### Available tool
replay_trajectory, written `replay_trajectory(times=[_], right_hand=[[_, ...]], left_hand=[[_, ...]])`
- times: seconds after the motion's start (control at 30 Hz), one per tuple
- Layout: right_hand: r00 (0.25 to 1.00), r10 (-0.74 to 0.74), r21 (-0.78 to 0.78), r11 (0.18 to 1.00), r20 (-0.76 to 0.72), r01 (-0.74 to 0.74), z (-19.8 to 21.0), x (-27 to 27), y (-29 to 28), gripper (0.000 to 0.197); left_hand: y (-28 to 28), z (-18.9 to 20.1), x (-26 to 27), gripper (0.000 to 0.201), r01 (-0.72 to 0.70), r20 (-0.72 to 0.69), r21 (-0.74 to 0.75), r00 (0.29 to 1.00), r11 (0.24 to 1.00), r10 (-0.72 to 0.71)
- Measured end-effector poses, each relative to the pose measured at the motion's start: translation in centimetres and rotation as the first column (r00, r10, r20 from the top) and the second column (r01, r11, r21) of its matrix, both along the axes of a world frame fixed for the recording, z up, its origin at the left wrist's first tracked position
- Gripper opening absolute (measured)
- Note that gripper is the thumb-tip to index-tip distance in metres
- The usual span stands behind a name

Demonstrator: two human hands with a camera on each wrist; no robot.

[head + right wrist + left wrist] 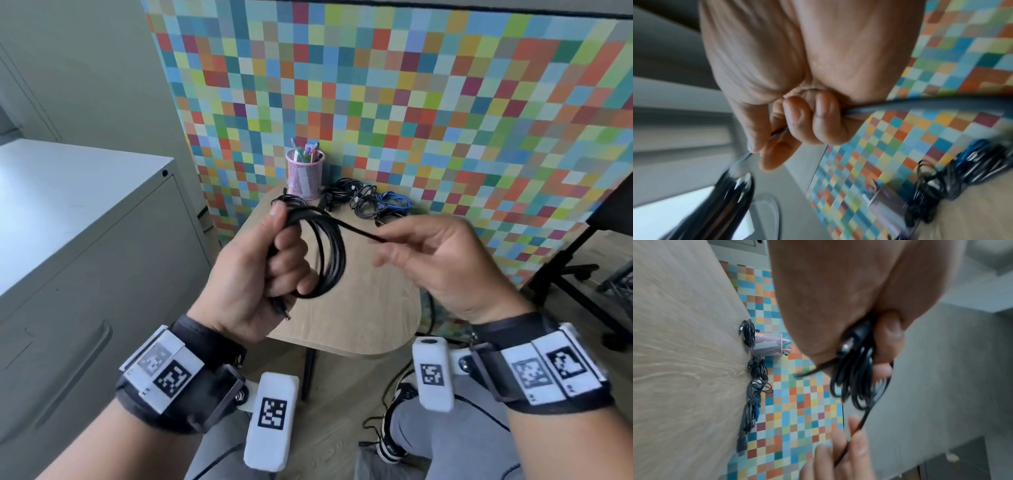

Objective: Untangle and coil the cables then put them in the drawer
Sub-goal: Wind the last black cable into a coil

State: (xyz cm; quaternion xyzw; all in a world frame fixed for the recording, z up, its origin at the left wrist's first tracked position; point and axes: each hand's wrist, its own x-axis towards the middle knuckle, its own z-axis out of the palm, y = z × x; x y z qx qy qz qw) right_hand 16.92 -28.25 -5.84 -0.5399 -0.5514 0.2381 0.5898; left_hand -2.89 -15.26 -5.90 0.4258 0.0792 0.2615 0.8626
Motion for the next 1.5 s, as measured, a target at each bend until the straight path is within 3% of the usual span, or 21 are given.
replay_trajectory(times=[0.07,0.17,0.23,0.3,0.37,0.43,0.53,0.57,0.6,0.7,0.8,0.87,0.9,0.93,1.03,1.1,1.23,1.37,1.5], right_hand=[[0.994,-0.112,0.012,0.994,-0.003,0.112,-0.3,1.2,-0.4,0.023],[0.936,-0.311,-0.060,0.944,0.162,0.324,-2.1,3.0,-0.2,0.017],[0.887,-0.352,-0.155,0.899,0.298,0.409,-3.4,2.6,0.3,0.015],[0.859,-0.209,-0.305,0.874,0.468,0.379,-4.1,0.8,0.9,0.012],[0.791,0.017,-0.417,0.856,0.611,0.304,-4.2,-1.6,1.3,0.014],[0.741,0.149,-0.457,0.859,0.655,0.232,-3.5,-3.8,1.5,0.017],[0.769,0.121,-0.320,0.941,0.627,0.113,-1.7,-5.2,1.2,0.020],[0.788,0.081,-0.249,0.964,0.611,0.094,-1.0,-5.2,1.0,0.018],[0.809,0.036,-0.190,0.977,0.586,0.093,-0.4,-5.1,0.8,0.016],[0.886,-0.101,-0.109,0.980,0.453,0.167,0.5,-3.7,0.5,0.023],[0.917,-0.015,-0.217,0.970,0.398,0.111,1.2,-2.5,-0.1,0.066],[0.854,0.140,-0.338,0.940,0.501,0.044,1.5,-2.7,-0.4,0.102],[0.817,0.194,-0.377,0.926,0.543,0.030,1.5,-3.1,-0.5,0.108],[0.804,0.211,-0.386,0.922,0.555,0.024,1.4,-3.4,-0.4,0.103],[0.865,0.129,-0.321,0.946,0.486,0.039,0.6,-3.3,0.2,0.039],[0.864,0.046,-0.253,0.963,0.501,0.095,0.1,-3.0,0.5,0.016],[0.820,-0.037,-0.141,0.980,0.572,0.143,-0.3,-4.0,0.7,0.012],[0.769,-0.047,-0.102,0.984,0.638,0.144,-0.7,-4.2,1.3,0.006],[0.781,-0.105,-0.121,0.967,0.616,0.226,-0.8,-3.8,1.7,0.010]], left_hand=[[0.8,0.5,-0.2,0.044,-0.118,0.045,-0.073,0.992,0.990,0.121],[1.9,1.5,-0.3,0.043,-0.263,0.073,-0.164,0.958,0.951,0.278],[2.2,1.7,0.1,0.040,-0.324,0.068,-0.110,0.941,0.940,0.332],[2.1,1.4,0.5,0.038,-0.391,0.019,0.094,0.920,0.916,0.391],[1.6,0.8,0.9,0.038,-0.379,-0.095,0.446,0.881,0.811,0.464],[0.8,0.2,1.2,0.034,-0.211,-0.208,0.698,0.855,0.684,0.476],[0.1,-0.6,1.3,0.025,0.081,-0.355,0.850,0.819,0.521,0.451],[0.0,-0.8,1.2,0.028,0.156,-0.402,0.842,0.820,0.516,0.408],[0.0,-1.0,1.1,0.033,0.214,-0.449,0.797,0.835,0.565,0.317],[0.1,-1.4,0.4,0.047,0.316,-0.507,0.561,0.862,0.766,0.016],[-0.2,-1.4,0.1,0.063,0.361,-0.505,0.418,0.855,0.834,-0.117],[-0.3,-1.6,0.0,0.070,0.383,-0.453,0.412,0.874,0.827,-0.179],[-0.3,-1.6,0.0,0.071,0.389,-0.420,0.399,0.883,0.830,-0.212],[-0.3,-1.5,0.0,0.072,0.399,-0.390,0.395,0.889,0.828,-0.242],[-0.3,-1.3,-0.2,0.065,0.406,-0.325,0.420,0.902,0.812,-0.283],[-0.1,-1.3,-0.4,0.051,0.399,-0.301,0.421,0.909,0.815,-0.289],[0.7,-1.1,-0.7,0.018,0.416,-0.371,0.513,0.896,0.751,-0.243],[0.6,-0.6,-0.3,0.023,0.423,-0.485,0.572,0.865,0.703,-0.126],[-0.6,-0.3,0.5,0.016,0.285,-0.427,0.545,0.904,0.788,-0.031]])
